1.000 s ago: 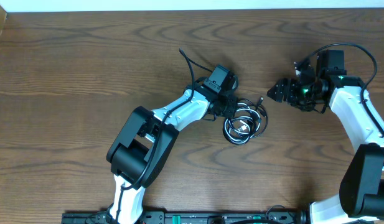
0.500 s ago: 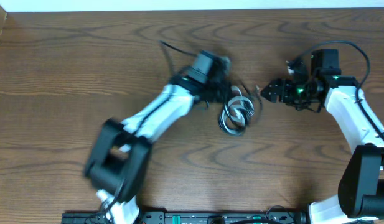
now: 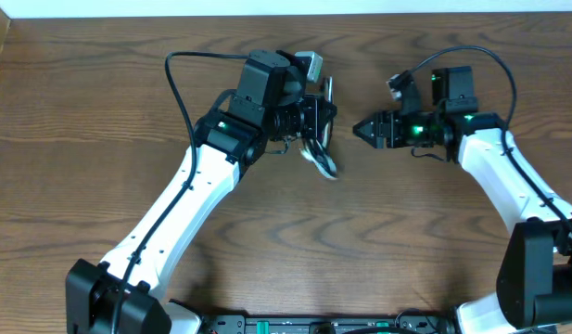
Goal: Untangle cables
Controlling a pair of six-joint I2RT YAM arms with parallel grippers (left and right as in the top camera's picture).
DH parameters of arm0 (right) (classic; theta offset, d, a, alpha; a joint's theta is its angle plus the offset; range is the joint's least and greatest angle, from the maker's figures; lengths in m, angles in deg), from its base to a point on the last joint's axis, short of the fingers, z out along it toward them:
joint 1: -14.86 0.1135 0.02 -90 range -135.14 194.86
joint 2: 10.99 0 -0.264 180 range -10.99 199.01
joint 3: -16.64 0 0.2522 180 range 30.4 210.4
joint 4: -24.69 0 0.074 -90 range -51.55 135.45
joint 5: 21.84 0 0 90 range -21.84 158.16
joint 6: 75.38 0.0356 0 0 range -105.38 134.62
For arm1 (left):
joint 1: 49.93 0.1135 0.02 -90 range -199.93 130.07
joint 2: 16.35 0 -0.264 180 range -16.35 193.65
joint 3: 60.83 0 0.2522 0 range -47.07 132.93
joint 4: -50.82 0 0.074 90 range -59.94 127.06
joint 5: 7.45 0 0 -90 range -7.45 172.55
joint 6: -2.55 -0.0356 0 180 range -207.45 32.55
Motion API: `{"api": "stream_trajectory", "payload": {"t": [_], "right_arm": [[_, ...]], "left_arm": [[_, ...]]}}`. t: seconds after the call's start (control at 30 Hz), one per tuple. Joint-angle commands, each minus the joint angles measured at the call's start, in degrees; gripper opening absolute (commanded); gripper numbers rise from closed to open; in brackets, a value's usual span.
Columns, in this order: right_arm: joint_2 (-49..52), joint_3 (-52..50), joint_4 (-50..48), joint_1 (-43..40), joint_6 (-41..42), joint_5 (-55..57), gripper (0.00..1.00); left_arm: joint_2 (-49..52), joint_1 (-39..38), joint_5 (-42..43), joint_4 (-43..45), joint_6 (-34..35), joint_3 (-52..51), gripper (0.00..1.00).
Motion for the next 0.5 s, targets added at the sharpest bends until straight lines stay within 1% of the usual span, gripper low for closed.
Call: {"api": "stream_trajectory", "payload": {"t": [0.0,0.1,0.17,0.33,0.47], "right_arm": [[-0.6,0.7,-0.9,1.6,-0.5,-1.7,0.66],[-0.6,0.7,-1.4,2.3,0.2,-1.6,0.66],[-0.6,0.7,-1.4,2.6,1.6,-1.3,0.65],[-0.6,0.7,-1.4,2.7,3.5,-1.4,0.63],[-0.6,0.7,-1.2,2.8,3.5,-1.4,0.63]], "left_arm": [[-0.8,1.0,4.8,0.5,0.6,0.4,0.07],[-0.9,2.3,7.8,0.8,2.1,0.4,0.07],[-0.9,3.3,11.5,1.9,2.3,0.4,0.07],[-0.9,5.1,20.0,6.8,2.2,0.4,0.08],[-0.9,5.1,24.5,10.8,1.5,0.4,0.08]]}}
